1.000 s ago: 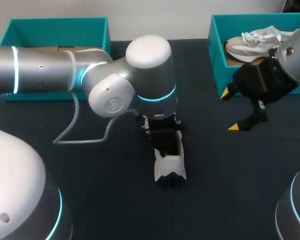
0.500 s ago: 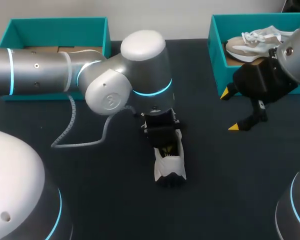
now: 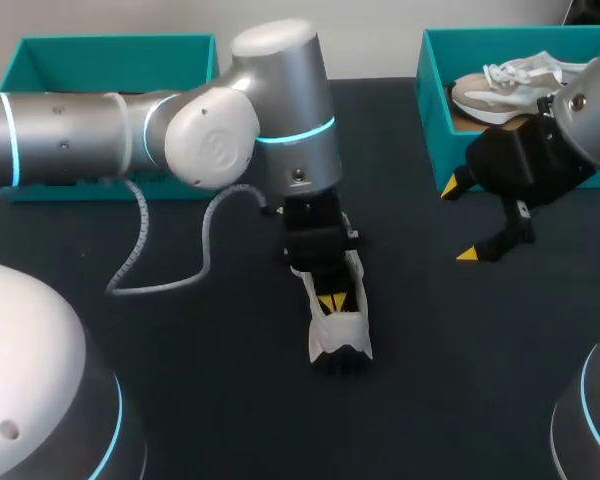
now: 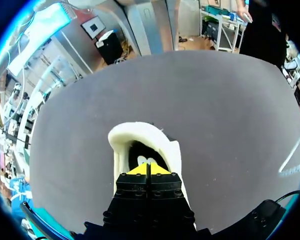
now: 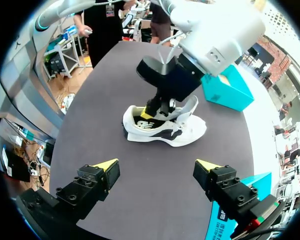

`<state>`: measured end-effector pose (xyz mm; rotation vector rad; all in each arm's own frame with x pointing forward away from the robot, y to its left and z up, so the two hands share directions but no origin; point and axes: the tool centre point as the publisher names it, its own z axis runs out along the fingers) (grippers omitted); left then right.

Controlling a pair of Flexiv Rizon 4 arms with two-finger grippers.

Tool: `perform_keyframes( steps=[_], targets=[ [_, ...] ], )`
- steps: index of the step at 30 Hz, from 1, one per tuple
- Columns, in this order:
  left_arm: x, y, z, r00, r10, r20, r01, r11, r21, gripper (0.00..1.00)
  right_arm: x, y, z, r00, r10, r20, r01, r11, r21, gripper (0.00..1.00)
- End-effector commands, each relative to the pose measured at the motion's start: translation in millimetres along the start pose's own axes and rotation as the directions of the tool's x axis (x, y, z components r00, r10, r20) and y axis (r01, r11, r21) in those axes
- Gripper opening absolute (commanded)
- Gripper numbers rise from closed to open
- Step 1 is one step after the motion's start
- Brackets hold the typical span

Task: Take the shoe out of the shoebox, open the shoe tongue, remove and reinsert the insole, then place the shoe into the shoebox

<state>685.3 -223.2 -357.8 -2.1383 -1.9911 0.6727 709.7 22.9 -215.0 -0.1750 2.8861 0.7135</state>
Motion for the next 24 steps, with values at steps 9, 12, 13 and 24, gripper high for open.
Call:
perform_keyframes(
  steps=[9, 12, 13, 24],
  targets=[
    [-18.1, -17.4, 17.3, 0.997, 0.052, -0.056, -0.044, 0.99, 0.133, 0.0, 0.2, 0.0, 1.6, 1.0, 0.0, 0.001, 0.0, 1.0, 0.002, 1.0],
    [-16.6, -17.2, 20.8, 0.996, 0.059, -0.072, -0.049, 0.989, 0.14, 0.0, 0.2, 0.0, 1.6, 1.0, 0.0, 0.001, 0.0, 1.0, 0.002, 1.0],
    [-16.0, -16.0, 23.2, 0.995, 0.06, -0.078, -0.048, 0.988, 0.144, 0.0, 0.2, 0.0, 1.6, 1.0, 0.0, 0.001, 0.0, 1.0, 0.002, 1.0],
    [-9.5, 0.2, 56.6, 0.992, 0.075, -0.104, -0.055, 0.982, 0.182, 0.0, 0.2, 0.0, 1.6, 1.0, 0.0, 0.001, 0.0, 1.0, 0.002, 1.0]
  ],
)
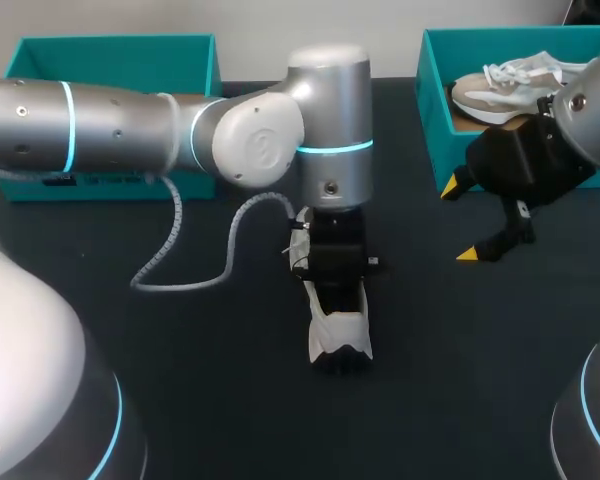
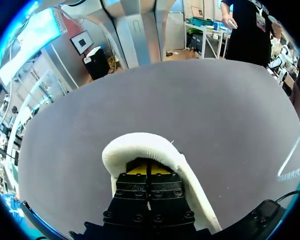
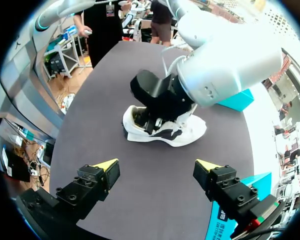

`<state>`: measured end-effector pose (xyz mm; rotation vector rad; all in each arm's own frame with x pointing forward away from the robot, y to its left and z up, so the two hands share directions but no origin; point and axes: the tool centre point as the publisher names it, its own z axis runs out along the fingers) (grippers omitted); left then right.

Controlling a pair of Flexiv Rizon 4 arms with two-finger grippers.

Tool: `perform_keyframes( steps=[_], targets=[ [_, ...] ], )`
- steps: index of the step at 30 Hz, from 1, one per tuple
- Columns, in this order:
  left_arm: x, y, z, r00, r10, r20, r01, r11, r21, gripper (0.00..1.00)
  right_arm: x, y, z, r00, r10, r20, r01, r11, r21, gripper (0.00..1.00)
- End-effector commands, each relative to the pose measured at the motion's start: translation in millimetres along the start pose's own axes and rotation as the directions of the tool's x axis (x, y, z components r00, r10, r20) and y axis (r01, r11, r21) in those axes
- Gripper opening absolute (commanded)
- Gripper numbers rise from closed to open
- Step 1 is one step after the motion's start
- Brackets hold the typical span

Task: Take the shoe out of the shoebox, open the shoe tongue, remove and reinsert the insole, then place the shoe into the shoebox

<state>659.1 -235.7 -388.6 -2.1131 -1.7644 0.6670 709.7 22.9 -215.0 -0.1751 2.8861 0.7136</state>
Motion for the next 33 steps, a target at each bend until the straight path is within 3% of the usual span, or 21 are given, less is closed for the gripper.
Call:
perform_keyframes(
  steps=[1, 8, 17, 23, 29, 33],
  targets=[
    [-4.7, 14.4, 16.8, 1.0, 0.003, 0.002, -0.003, 1.0, 0.03, 0.0, 0.3, 0.0, 1.6, 1.0, 0.0, 0.001, 0.0, 1.0, 0.002, 1.0],
    [-2.9, 23.1, 31.6, 1.0, 0.004, -0.013, -0.005, 1.0, -0.023, 0.0, 0.3, 0.0, 1.6, 1.0, 0.0, 0.001, 0.0, 1.0, 0.002, 1.0],
    [9.2, 42.8, 26.0, 0.998, -0.05, -0.048, 0.035, 0.961, -0.273, 0.0, 0.3, 0.0, 1.6, 1.0, 0.0, 0.001, 0.0, 1.0, 0.002, 1.0],
    [22.3, 67.9, 18.0, 0.993, -0.086, -0.075, 0.047, 0.905, -0.424, 0.0, 0.3, 0.0, 1.6, 1.0, 0.0, 0.001, 0.0, 1.0, 0.002, 1.0],
    [28.8, 82.1, 8.2, 0.994, -0.104, -0.033, 0.079, 0.893, -0.443, 0.0, 0.3, 0.0, 1.6, 1.0, 0.0, 0.001, 0.0, 1.0, 0.002, 1.0],
    [27.9, 78.4, -0.4, 0.995, -0.099, 0.005, 0.092, 0.9, -0.427, 0.0, 0.3, 0.0, 1.6, 1.0, 0.0, 0.001, 0.0, 1.0, 0.002, 1.0]
  ],
)
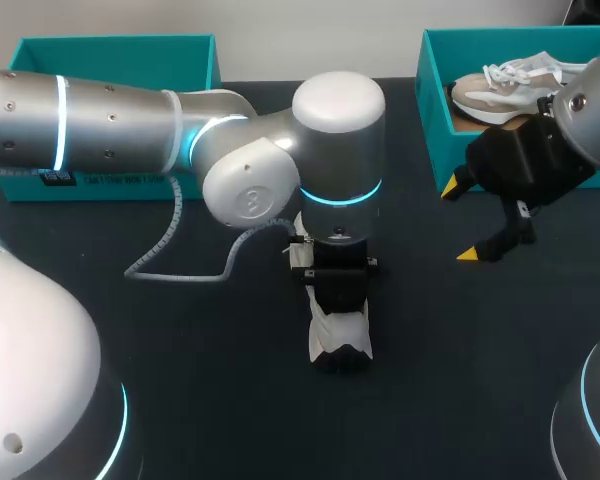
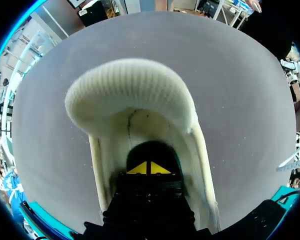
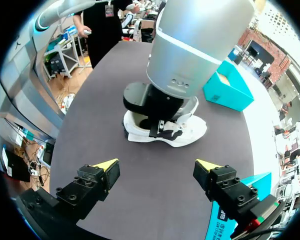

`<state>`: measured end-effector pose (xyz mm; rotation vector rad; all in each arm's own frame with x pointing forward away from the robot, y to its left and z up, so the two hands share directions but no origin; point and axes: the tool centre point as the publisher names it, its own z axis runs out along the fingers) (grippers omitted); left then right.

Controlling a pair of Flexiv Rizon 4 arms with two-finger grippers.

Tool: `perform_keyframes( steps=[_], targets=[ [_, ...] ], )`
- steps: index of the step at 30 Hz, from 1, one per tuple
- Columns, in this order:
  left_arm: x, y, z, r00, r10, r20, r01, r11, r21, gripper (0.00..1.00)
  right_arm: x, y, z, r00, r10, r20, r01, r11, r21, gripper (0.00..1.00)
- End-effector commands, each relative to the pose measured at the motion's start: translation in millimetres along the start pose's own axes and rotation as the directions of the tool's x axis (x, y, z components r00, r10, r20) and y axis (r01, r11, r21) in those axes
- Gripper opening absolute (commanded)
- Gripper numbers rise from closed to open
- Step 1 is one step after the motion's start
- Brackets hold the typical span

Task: Take the shoe out of the shoebox, open the shoe tongue, remove and reinsert the insole, then place the shoe into the shoebox

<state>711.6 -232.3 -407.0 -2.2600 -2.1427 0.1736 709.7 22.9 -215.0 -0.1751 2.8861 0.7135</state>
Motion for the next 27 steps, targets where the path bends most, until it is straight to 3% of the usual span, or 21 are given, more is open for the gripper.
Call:
perform_keyframes(
  steps=[1, 14, 23, 27],
  targets=[
    [10.8, 16.5, 20.2, 0.999, 0.003, 0.049, -0.005, 0.999, 0.044, 0.0, 0.3, 0.0, 1.6, 1.0, 0.0, 0.001, 0.0, 1.0, 0.002, 1.0],
    [4.1, -7.5, -2.7, 0.997, 0.053, 0.059, -0.063, 0.981, 0.185, 0.0, 0.3, 0.0, 1.6, 1.0, 0.0, 0.001, 0.0, 1.0, 0.002, 1.0],
    [-2.9, -16.4, -29.8, 0.992, 0.07, 0.107, -0.091, 0.972, 0.215, 0.0, 0.3, 0.0, 1.6, 1.0, 0.0, 0.001, 0.0, 1.0, 0.002, 1.0],
    [-3.9, -16.8, -36.9, 0.991, 0.073, 0.115, -0.092, 0.981, 0.171, 0.0, 0.3, 0.0, 1.6, 1.0, 0.0, 0.001, 0.0, 1.0, 0.002, 1.0]
  ],
)
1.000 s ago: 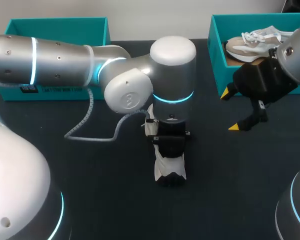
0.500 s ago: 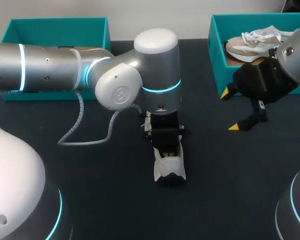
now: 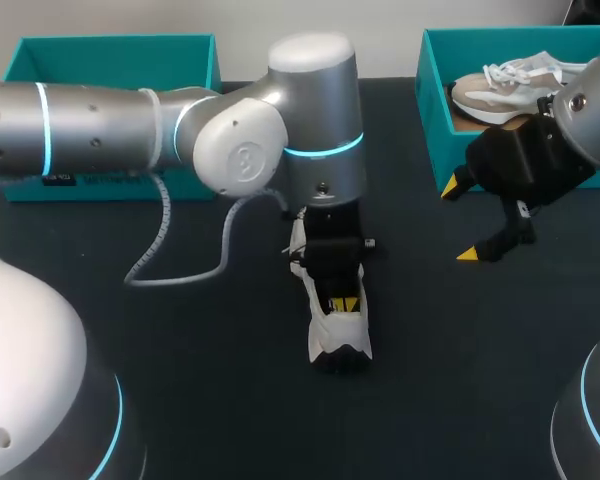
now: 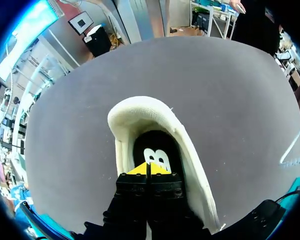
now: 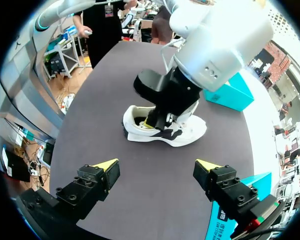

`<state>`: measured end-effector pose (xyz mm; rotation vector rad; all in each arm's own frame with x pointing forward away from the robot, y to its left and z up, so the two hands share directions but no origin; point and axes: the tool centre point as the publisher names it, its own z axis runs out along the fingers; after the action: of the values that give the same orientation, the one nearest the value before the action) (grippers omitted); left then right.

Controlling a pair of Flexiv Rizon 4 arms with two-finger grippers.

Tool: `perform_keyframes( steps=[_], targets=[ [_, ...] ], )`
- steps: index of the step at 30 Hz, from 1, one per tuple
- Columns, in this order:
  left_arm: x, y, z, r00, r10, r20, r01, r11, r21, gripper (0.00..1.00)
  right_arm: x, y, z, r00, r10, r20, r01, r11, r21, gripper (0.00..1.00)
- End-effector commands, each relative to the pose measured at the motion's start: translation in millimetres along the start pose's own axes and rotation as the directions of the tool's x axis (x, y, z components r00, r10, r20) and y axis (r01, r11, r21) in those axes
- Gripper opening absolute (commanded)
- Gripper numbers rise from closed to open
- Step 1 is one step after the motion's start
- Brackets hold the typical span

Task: Take the shoe out of the shoebox, open the shoe tongue, remove and reinsert the insole, then place the shoe into the shoebox

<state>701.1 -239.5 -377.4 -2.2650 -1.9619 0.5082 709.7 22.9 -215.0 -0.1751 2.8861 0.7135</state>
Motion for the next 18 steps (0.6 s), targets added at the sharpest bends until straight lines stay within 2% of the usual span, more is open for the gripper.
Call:
perform_keyframes(
  steps=[1, 6, 18],
  targets=[
    [4.1, -4.4, -9.1, 1.0, -0.004, 0.003, 0.004, 0.999, -0.049, 0.0, 0.3, 0.0, 1.6, 1.0, 0.0, 0.001, 0.0, 1.0, 0.002, 1.0],
    [3.7, 3.8, -5.7, 1.0, -0.009, -0.023, 0.006, 0.993, -0.118, 0.0, 0.3, 0.0, 1.6, 1.0, 0.0, 0.001, 0.0, 1.0, 0.002, 1.0],
    [8.2, 18.1, 24.6, 0.997, -0.055, -0.051, 0.047, 0.989, -0.137, 0.0, 0.3, 0.0, 1.6, 1.0, 0.0, 0.001, 0.0, 1.0, 0.002, 1.0]
  ],
)
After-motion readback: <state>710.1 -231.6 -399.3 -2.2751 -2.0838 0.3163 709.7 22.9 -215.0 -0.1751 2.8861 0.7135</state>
